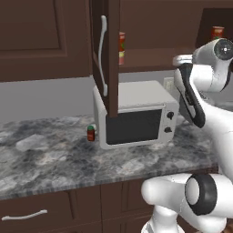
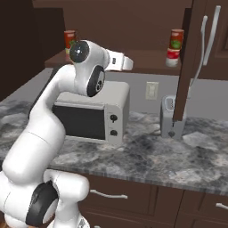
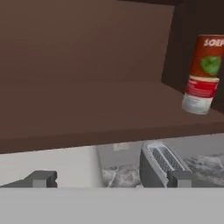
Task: Stack two cans on top of the other two cans in the cabinet.
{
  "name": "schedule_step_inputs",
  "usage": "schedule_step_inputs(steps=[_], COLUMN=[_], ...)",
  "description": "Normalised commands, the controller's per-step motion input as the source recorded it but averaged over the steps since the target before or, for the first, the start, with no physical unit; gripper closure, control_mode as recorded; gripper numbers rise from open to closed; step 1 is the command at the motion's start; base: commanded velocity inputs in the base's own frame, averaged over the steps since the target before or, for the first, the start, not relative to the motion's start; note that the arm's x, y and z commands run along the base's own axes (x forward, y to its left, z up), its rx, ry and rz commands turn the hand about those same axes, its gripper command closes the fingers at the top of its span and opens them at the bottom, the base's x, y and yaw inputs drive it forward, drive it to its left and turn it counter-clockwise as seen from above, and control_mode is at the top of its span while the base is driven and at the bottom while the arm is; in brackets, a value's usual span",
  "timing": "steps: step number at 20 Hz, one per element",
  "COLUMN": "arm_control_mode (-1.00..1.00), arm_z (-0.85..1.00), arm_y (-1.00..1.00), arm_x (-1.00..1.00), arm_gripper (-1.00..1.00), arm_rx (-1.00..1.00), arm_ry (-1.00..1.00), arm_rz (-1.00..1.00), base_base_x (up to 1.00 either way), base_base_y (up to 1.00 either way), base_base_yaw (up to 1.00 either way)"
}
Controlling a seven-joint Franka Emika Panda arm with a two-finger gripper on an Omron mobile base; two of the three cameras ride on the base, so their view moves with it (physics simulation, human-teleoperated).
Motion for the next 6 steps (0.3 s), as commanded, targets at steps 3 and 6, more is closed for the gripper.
schedule_step_inputs(steps=[3,6], arm_control_mode=[-1.0,-1.0], arm_z=[-0.03,-0.06], arm_y=[0.46,0.45], arm_x=[-0.6,-0.6], arm_gripper=[-1.0,-1.0], arm_rx=[0.0,0.0], arm_ry=[0.13,0.12], arm_rz=[0.38,0.34], base_base_x=[0.0,0.0], base_base_y=[0.0,0.0], base_base_yaw=[0.0,0.0])
